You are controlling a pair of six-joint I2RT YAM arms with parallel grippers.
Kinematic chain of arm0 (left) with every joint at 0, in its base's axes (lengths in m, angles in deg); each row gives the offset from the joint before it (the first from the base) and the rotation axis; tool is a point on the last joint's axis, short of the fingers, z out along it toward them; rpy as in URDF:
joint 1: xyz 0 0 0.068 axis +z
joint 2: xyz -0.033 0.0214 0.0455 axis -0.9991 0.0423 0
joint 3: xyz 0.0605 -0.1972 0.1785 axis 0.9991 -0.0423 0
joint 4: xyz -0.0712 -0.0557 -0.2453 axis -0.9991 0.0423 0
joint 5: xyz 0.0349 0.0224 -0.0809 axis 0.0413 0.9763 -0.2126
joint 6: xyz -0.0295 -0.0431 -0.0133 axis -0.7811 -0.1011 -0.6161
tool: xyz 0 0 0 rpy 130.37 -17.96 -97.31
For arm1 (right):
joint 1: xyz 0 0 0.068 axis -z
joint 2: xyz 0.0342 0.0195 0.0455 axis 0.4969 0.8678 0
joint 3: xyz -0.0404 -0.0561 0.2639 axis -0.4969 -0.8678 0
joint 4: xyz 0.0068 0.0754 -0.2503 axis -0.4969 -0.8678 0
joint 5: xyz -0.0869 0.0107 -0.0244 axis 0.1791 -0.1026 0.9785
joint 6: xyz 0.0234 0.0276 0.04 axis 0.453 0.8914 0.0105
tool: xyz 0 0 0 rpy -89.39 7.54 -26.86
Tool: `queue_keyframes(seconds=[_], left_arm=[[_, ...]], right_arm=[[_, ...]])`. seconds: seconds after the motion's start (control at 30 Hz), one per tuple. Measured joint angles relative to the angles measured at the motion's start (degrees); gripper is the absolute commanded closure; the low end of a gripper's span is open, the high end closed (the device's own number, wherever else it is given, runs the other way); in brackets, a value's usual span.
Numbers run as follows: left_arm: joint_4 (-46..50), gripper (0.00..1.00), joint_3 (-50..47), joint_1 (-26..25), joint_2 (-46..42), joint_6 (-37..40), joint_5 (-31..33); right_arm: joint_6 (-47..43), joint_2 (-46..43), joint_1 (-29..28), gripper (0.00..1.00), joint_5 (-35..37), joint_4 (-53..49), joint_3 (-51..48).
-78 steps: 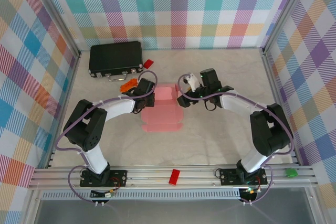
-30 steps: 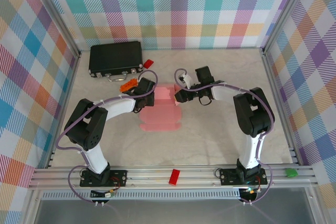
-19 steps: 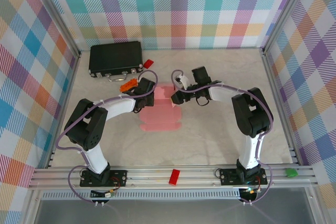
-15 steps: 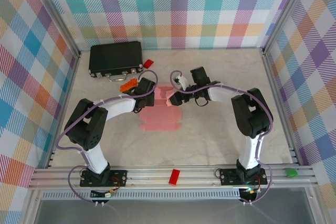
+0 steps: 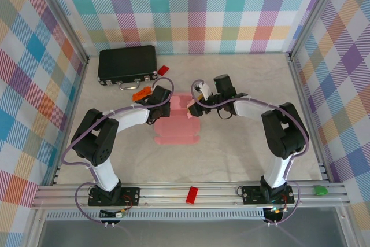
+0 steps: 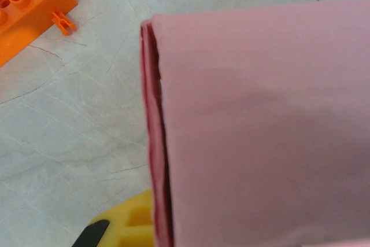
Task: Fold the paper box
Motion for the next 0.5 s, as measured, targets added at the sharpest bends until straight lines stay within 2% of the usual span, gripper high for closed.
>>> queue_keyframes(seconds=[0.5], left_arm=[[0.0,1.0,0.17,0.0,0.11,0.0,-0.48]], right_arm=[[1.64,1.31,1.03,0.55,-0.83,3.98,-2.01]])
